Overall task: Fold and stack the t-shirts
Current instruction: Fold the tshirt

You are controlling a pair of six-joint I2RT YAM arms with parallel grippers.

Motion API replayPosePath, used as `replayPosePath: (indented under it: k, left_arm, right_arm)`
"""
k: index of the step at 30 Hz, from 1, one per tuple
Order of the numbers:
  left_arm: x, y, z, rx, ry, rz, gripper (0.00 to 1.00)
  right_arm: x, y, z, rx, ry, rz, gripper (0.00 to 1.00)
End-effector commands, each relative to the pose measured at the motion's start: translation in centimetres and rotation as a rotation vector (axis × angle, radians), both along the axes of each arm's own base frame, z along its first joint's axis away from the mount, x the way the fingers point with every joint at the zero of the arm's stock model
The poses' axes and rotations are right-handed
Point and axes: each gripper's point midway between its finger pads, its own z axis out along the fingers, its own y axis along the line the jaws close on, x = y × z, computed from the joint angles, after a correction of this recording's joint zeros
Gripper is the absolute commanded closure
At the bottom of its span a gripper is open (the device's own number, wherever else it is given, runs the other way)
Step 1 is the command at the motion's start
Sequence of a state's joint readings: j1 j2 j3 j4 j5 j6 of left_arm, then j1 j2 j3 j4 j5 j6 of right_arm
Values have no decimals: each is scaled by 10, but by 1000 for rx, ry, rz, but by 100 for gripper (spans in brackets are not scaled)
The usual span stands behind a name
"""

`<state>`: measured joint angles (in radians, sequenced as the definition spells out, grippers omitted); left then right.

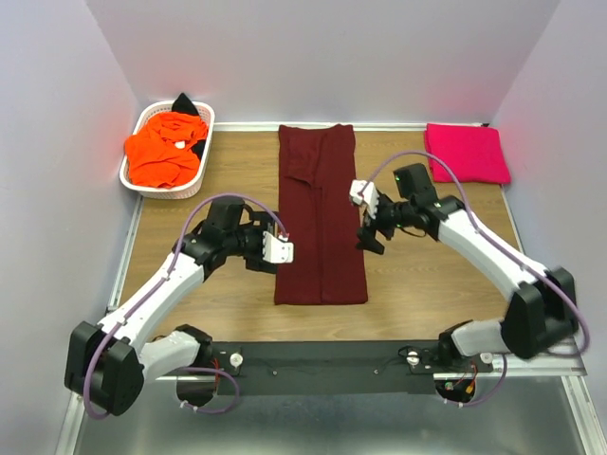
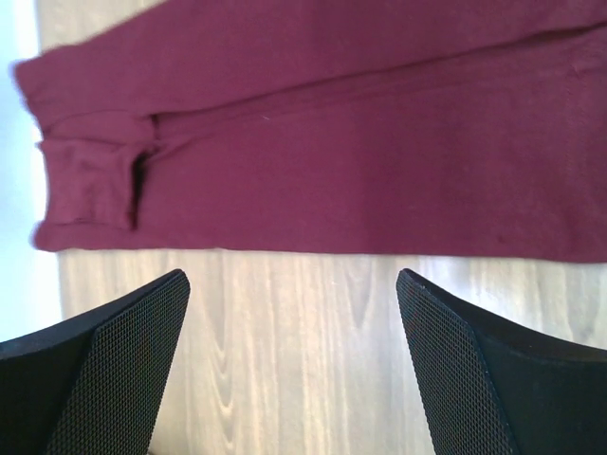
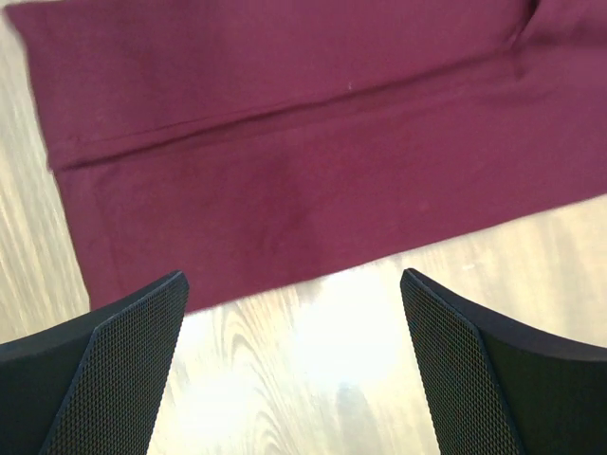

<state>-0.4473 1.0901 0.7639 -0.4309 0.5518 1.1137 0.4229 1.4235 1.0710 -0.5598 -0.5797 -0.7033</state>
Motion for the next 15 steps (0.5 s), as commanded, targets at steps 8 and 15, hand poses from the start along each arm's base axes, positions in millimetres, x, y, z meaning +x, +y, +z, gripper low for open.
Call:
replayPosePath:
  k: [8, 15]
  left_arm:
    - [-38, -10, 48, -91, -319, -245, 2]
    - [-73, 16, -34, 97, -117, -305, 3]
  right_arm:
    - [-48, 6, 48, 135, -409, 309, 0]
    - [-101, -10, -12, -10, -263, 435, 0]
